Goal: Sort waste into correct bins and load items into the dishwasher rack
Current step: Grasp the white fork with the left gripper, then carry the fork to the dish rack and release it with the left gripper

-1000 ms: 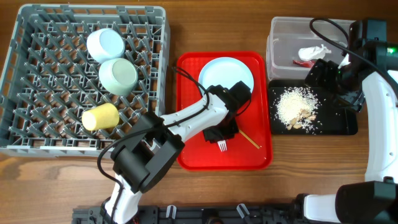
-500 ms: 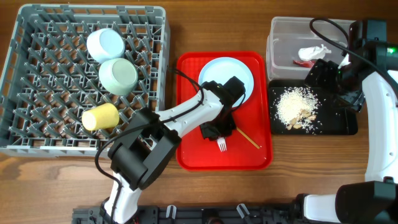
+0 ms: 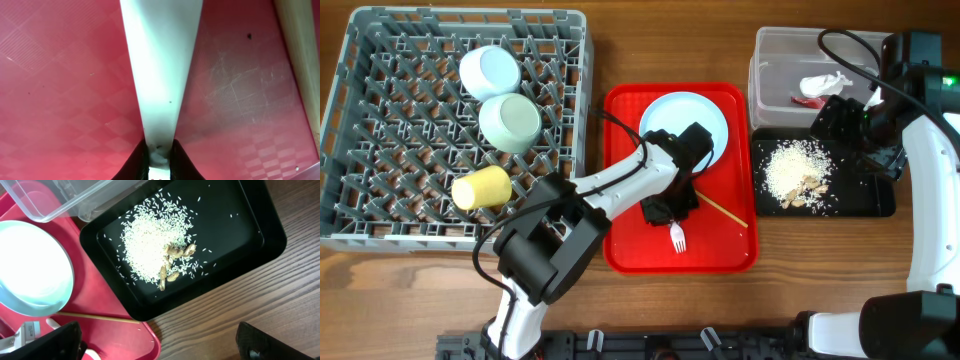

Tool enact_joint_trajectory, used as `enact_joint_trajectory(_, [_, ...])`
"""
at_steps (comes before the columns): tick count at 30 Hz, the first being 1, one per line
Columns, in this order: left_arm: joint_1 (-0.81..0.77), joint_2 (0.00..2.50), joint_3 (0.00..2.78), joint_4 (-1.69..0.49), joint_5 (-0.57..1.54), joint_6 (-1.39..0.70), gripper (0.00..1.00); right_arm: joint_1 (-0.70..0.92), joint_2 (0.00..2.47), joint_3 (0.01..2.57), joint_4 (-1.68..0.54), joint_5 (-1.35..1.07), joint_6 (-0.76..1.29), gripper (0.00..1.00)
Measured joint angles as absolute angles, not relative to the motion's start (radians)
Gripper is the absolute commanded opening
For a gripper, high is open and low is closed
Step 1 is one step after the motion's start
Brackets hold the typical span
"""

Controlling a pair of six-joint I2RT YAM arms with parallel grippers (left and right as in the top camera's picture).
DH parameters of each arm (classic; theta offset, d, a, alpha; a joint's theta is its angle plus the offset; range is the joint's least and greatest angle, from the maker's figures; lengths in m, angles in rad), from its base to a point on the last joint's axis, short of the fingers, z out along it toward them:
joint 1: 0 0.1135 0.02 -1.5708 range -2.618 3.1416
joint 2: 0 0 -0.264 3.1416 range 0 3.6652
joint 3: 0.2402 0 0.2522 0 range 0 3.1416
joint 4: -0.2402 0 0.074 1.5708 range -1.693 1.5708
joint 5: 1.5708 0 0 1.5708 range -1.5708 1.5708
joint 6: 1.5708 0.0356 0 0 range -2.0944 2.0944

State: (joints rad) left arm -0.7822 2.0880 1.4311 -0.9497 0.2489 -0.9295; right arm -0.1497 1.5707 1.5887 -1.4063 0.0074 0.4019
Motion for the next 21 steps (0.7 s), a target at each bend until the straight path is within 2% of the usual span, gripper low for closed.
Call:
enact_joint_trajectory(4, [-0.782, 2.087, 1.431, -0.950, 0.248, -0.929, 0.04, -0.150, 1.571, 1.589, -1.406, 0.007, 0.402, 1.00])
enact_joint_trajectory(13, [-0.782, 2.075, 1.427, -0.956, 0.218, -0.926, 0.04, -0.150, 1.571, 1.589, -1.407, 0.007, 0.402, 1.00])
enact_joint_trajectory(21, [-0.747, 1.891, 1.406, -0.984, 0.033, -0.836, 0.04, -0.149, 1.571, 1.589, -1.410, 0.007, 0.402, 1.00])
